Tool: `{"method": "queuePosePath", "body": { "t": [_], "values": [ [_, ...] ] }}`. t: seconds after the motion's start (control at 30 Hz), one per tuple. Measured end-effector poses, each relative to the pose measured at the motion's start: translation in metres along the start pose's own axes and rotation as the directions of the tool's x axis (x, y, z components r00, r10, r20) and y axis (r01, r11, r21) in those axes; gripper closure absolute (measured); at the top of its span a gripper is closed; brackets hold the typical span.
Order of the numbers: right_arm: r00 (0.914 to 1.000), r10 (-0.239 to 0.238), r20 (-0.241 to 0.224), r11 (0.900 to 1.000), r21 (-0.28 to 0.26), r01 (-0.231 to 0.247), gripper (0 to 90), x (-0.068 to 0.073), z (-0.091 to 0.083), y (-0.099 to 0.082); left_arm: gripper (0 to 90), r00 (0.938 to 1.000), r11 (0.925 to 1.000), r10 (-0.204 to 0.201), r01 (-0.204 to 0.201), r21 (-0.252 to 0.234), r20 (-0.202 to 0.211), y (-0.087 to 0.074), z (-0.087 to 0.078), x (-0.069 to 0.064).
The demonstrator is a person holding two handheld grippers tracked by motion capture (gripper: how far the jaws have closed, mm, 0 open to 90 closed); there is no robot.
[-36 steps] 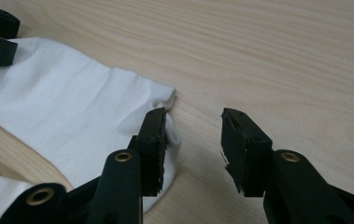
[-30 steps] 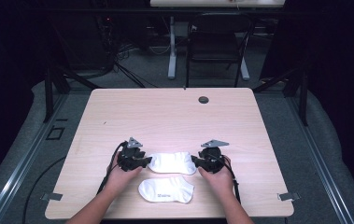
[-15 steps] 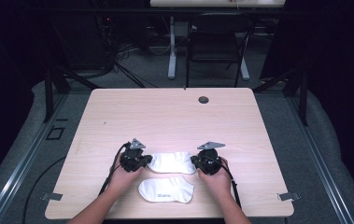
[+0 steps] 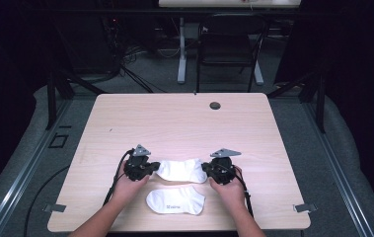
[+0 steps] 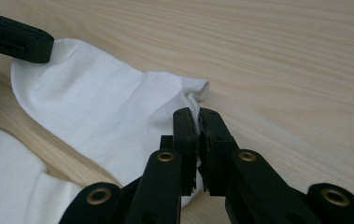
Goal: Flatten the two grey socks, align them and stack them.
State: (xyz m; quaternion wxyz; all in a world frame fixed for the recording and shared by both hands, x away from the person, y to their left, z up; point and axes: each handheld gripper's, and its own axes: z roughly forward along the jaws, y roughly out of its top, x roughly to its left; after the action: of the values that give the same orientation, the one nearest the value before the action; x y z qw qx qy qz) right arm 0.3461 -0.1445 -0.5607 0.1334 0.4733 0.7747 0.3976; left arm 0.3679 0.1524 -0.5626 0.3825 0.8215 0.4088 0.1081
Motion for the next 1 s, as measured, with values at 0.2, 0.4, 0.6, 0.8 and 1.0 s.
{"method": "queuePosePath", "body": {
  "t": [0.2, 0.4, 0.6, 0.8, 1.0],
  "values": [
    [0.9999, -0.003, -0.011, 1.0000, -0.008, 0.003, 86.1, 0.004, -0.006, 0.005, 89.0, 0.9999, 0.9998, 0.014, -0.014, -0.014, -0.002, 0.004, -0.008, -0.001],
    [0.9995, -0.016, -0.028, 0.9999, 0.002, 0.016, 86.1, 0.011, -0.016, 0.009, 88.9, 0.9995, 0.9990, 0.031, -0.031, -0.032, 0.006, 0.004, -0.019, -0.006],
    [0.9987, -0.007, -0.050, 1.0000, 0.005, 0.007, 86.2, 0.015, -0.024, 0.007, 88.8, 0.9989, 0.9976, 0.043, -0.042, -0.054, 0.016, 0.001, -0.032, -0.012],
    [0.9975, -0.023, -0.066, 0.9996, 0.012, 0.024, 86.2, 0.023, -0.035, 0.002, 88.7, 0.9982, 0.9970, 0.052, -0.051, -0.058, 0.029, -0.007, -0.043, -0.016],
    [0.9961, -0.033, -0.082, 0.9993, 0.012, 0.034, 86.2, 0.028, -0.043, 0.000, 88.8, 0.9982, 0.9976, 0.034, -0.031, -0.061, 0.049, -0.015, -0.052, -0.020]
  ]
}}
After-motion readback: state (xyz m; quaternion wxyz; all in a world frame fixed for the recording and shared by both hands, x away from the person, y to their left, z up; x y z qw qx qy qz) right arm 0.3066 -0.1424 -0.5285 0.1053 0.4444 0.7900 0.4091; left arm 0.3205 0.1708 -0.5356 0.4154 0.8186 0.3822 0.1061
